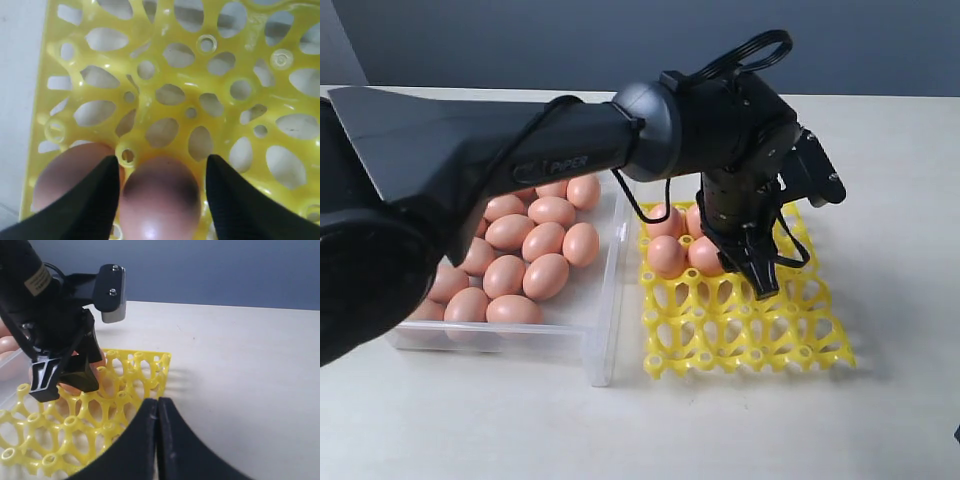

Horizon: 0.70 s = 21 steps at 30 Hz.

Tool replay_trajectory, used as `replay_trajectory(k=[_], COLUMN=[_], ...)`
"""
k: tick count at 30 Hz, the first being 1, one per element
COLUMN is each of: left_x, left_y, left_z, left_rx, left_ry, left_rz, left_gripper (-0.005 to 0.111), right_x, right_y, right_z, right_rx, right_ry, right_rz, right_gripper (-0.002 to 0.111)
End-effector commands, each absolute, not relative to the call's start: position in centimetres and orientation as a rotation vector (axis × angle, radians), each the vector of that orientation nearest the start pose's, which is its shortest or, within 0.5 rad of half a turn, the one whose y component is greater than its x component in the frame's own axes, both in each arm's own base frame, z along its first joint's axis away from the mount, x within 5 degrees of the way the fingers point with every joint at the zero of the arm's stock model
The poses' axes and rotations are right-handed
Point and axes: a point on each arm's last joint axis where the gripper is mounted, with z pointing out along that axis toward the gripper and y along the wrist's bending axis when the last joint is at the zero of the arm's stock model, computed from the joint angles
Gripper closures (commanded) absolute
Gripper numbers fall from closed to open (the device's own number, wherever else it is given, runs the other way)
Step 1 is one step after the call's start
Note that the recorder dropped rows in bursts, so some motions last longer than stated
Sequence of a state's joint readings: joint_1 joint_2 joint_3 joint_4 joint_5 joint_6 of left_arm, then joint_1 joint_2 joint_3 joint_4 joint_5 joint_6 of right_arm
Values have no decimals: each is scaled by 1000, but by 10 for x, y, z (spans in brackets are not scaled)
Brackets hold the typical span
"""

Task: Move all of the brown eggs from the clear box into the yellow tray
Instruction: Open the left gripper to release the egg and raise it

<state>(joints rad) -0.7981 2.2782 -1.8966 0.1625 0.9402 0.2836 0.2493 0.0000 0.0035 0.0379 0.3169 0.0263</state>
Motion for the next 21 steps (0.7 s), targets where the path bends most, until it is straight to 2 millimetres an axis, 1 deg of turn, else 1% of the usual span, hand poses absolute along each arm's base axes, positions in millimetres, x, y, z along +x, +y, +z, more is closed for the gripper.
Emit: replay_trajectory(k=[1,2,4,5,7,8,9,16,18,21], left_x=[351,351,351,351,351,350,349,345,343,341], left_y=[-342,-342,-342,-342,-341,-341,-340,-340,-338,-332], left_z=[175,175,175,175,176,177,179,206,209,209], left_rx=[1508,1508,1508,1508,1511,1513,1514,1464,1467,1504], left_ry=[2332,2332,2332,2332,2339,2343,2346,2314,2323,2370], left_rz=[110,110,110,110,114,113,111,36,41,100], left_gripper=[56,57,67,74,95,102,106,106,106,106], right_x=[52,52,52,52,52,52,52,52,52,52], right_y=[14,14,14,14,14,14,14,14,14,14], right_z=[186,186,186,186,186,186,186,186,186,186], right_rx=[-178,-178,-178,-178,-178,-178,-178,-178,-178,-178], right_ry=[1785,1785,1785,1785,1785,1785,1785,1785,1785,1785], right_rz=[233,233,233,233,233,233,233,233,233,233], right_gripper=[107,107,107,107,107,107,107,107,107,107])
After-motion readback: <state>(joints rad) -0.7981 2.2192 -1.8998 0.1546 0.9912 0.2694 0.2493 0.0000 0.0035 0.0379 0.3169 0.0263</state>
